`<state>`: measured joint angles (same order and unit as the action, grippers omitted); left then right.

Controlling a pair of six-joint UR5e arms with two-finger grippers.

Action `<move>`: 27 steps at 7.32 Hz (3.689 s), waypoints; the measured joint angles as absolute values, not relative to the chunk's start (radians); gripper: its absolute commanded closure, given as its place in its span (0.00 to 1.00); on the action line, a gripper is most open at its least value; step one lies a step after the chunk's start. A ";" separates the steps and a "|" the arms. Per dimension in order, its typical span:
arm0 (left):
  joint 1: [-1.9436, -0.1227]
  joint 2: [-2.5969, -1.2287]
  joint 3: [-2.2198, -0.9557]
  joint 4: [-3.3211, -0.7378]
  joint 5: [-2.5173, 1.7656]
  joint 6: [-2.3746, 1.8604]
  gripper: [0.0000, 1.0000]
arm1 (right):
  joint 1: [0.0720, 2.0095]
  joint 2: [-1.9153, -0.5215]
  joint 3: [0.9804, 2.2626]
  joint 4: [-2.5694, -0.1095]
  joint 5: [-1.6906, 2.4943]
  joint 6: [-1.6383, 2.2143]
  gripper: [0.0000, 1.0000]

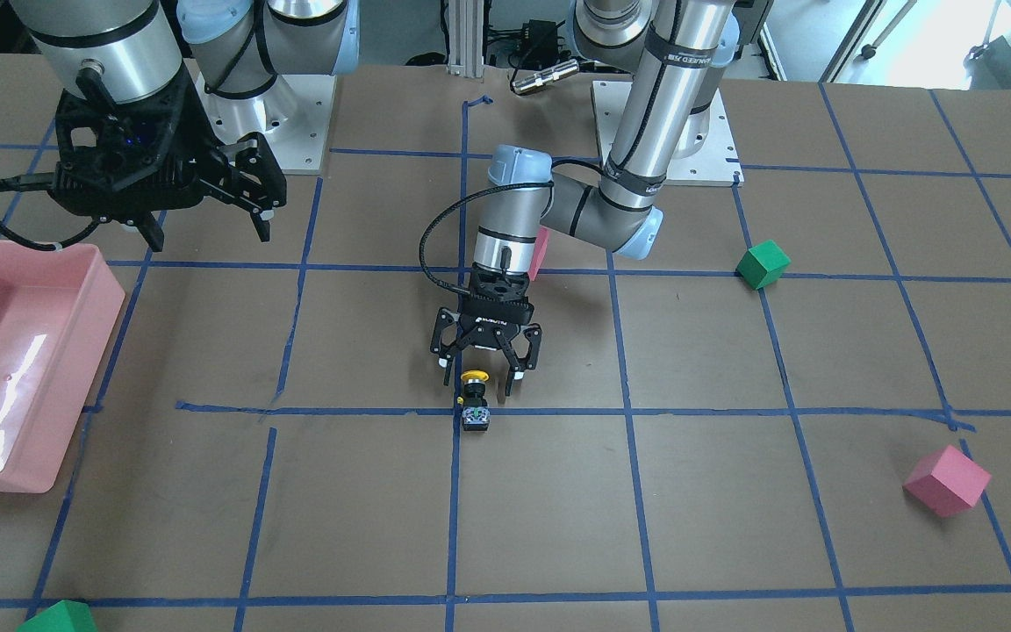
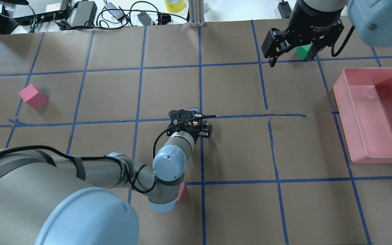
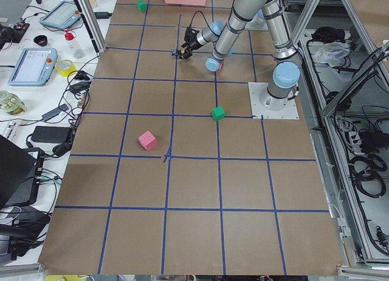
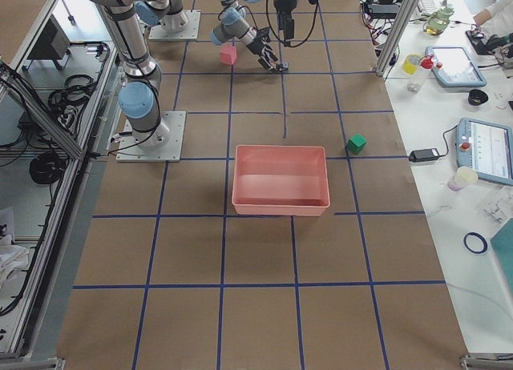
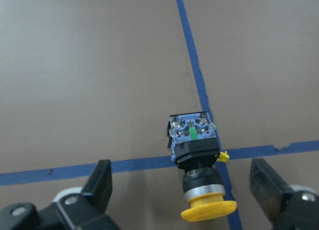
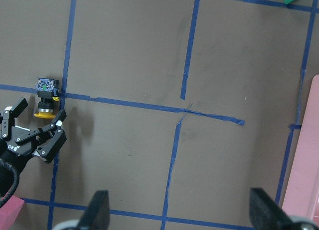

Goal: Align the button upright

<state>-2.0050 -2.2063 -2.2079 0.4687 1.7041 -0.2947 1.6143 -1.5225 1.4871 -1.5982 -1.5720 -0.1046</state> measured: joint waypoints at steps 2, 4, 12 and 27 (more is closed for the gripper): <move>-2.006 -2.210 -2.206 0.469 1.712 -0.278 1.00 | 1.614 -1.523 1.489 -1.598 -1.572 -0.105 0.00; -2.006 -2.199 -2.202 0.467 1.722 -0.268 1.00 | 1.614 -1.523 1.494 -1.598 -1.572 -0.104 0.00; -1.906 -1.949 -1.729 -0.830 1.551 -0.571 1.00 | 1.614 -1.523 1.497 -1.591 -1.572 -0.104 0.00; -1.732 -2.104 -1.638 -1.087 0.962 -1.136 0.02 | 1.612 -1.524 1.510 -1.591 -1.572 -0.108 0.00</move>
<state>-1.7317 -2.1044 -1.6376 -1.0868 0.9625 -1.1357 1.6124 -1.5239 1.5102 -1.5906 -1.5723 -0.1085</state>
